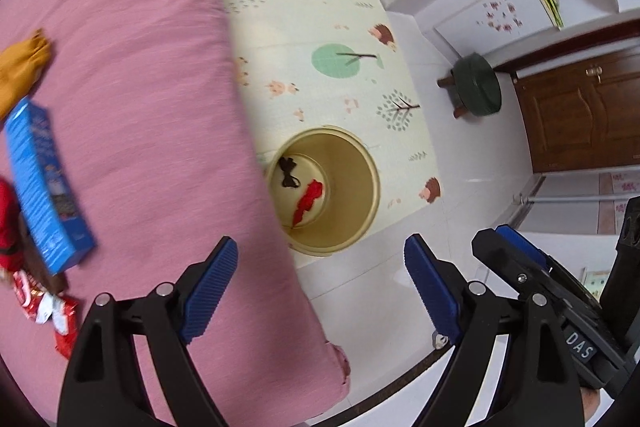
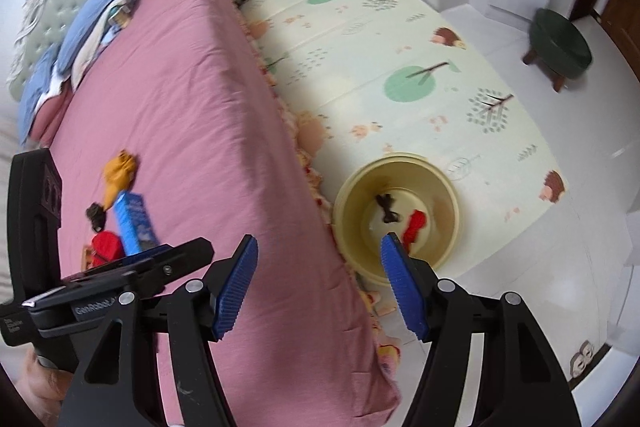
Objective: Collect trash
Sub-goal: 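Move both grippers back to the bed toward the pouch and blue box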
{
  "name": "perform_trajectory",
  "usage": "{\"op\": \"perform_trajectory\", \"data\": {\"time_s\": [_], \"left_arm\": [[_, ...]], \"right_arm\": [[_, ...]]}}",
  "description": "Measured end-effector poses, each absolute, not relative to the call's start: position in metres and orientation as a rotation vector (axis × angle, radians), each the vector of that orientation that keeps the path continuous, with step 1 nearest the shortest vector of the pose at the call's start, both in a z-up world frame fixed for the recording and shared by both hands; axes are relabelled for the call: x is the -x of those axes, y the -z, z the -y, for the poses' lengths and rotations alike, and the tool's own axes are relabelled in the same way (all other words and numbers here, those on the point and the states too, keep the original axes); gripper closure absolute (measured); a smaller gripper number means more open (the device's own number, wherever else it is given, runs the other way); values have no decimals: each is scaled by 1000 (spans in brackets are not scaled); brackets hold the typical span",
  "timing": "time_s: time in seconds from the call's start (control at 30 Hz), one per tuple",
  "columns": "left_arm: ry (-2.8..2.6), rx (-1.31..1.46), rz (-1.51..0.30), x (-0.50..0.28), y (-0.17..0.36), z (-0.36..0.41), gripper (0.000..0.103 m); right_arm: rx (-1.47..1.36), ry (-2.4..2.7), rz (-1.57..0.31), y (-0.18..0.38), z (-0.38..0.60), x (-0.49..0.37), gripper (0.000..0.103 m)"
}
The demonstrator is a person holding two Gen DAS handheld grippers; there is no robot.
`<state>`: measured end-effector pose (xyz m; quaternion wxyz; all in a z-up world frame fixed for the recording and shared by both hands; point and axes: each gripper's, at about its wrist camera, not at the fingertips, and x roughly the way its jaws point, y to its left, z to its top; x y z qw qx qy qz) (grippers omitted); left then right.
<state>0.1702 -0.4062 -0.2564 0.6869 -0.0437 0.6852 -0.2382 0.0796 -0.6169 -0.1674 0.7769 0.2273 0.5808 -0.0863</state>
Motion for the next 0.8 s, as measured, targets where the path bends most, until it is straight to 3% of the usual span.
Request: {"op": "perform_trajectory", "data": {"time_s": [0.8], "left_arm": [[85, 474, -1473, -168, 264, 114, 18]], "right_arm": [[-303, -202, -1376, 196, 370, -155, 40]]}}
